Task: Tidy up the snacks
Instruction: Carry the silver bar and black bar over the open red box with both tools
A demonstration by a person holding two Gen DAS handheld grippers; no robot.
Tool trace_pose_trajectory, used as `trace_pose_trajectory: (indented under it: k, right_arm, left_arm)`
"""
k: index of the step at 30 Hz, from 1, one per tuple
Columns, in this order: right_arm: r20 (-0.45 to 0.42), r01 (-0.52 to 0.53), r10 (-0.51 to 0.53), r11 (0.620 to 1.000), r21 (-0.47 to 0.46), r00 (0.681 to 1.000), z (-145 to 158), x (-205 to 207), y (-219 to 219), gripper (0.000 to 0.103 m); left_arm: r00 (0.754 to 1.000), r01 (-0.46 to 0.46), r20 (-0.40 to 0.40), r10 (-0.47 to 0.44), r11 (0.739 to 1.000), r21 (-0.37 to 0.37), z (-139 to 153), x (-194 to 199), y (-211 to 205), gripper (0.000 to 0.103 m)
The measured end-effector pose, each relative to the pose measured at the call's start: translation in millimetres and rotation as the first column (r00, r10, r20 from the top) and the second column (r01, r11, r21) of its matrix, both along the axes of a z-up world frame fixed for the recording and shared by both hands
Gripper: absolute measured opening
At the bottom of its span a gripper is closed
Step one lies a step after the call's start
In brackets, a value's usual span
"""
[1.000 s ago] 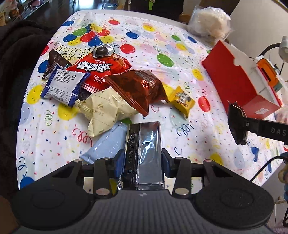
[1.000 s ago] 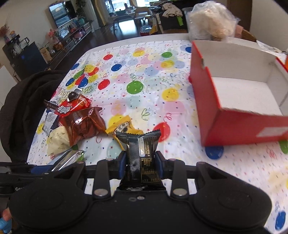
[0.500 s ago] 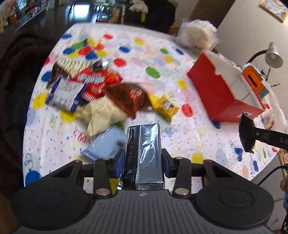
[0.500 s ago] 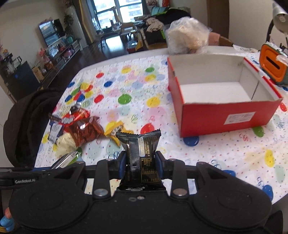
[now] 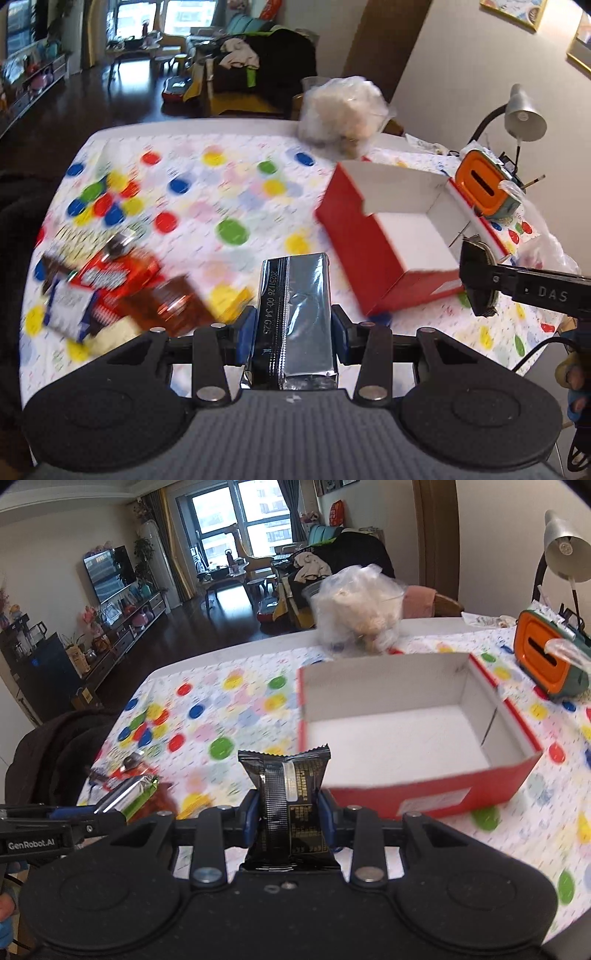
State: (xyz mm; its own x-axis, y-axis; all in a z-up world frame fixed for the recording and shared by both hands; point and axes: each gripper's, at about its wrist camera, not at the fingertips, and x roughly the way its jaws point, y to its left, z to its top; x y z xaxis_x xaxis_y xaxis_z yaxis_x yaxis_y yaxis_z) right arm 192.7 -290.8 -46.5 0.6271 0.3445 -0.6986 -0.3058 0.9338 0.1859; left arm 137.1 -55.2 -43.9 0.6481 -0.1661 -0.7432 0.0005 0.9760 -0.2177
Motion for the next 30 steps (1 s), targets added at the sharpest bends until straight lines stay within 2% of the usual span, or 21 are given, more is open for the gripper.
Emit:
trace_pose_trajectory:
  k: [5,13,19,27,30]
  right_arm:
    - [-0.004,-0.001,0.001,1.0,-0.01,1.0,-4.1,38.3,-37.6,0.032]
    - [-0.058,-0.024,0.022,0.999,-0.041,0.998,-20.5,102.5,-87.5,0.032]
    - [-0.125,-0.064,0.054,0.994,-0.085,0.991,-40.9,142.8,-107.3,0.032]
    - [-0.237,-0.141,0.103,0.978,-0.152,0.966,-78.4,177.2,-106.9,0.032]
    - [-0.253,-0.179,0.131,0.968,-0.175,0.959,-88.4,182.9,-100.3,0.032]
  left_arm:
    - [1.0,0.022,0.004,-0.022,0.999,0.031,4.7,40.9,-47.0,0.041]
    - [0.999,0.052,-0.017,-0.051,0.996,0.072,4.0,100.8,-116.4,0.041]
    - [0.996,0.046,-0.083,-0.041,0.997,0.068,-8.6,141.7,-147.3,0.041]
    - [0.978,0.101,-0.196,-0.073,0.985,0.138,-35.0,181.6,-184.0,0.041]
    - [0.967,0.128,-0.241,-0.087,0.979,0.16,-46.6,193.7,-192.5,0.041]
